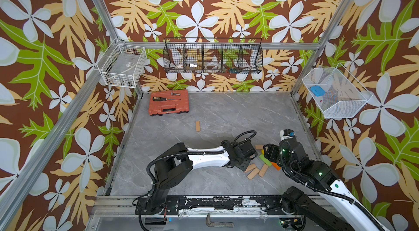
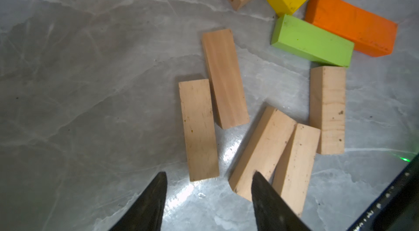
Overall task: Assemble the letter k with building blocks
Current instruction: Pick up the building block from the center of the board.
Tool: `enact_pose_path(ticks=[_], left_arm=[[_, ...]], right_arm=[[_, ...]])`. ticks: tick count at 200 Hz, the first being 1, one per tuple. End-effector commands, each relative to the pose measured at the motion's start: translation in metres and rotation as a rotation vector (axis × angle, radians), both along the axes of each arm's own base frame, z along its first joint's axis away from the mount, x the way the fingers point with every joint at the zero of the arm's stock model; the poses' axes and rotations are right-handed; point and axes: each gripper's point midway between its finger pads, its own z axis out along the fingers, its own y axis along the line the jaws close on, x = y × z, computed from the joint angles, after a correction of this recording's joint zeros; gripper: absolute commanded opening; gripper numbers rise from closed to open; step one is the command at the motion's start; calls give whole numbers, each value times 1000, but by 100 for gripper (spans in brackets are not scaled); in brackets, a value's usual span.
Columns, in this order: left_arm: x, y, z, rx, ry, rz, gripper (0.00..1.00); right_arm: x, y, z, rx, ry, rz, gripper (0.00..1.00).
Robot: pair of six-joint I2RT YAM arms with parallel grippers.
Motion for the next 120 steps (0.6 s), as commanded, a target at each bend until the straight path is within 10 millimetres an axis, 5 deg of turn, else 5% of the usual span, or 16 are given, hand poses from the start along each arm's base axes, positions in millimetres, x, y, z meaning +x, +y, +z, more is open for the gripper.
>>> enact_pose_path(ticks=[1,120], left_arm=[[5,5,-10,71,-20,-10,62],[21,-13,-31,97,-21,58,35]], right_arm=[[2,0,4,9,-26,-2,68],[-1,-6,1,0,-30,-18,68]])
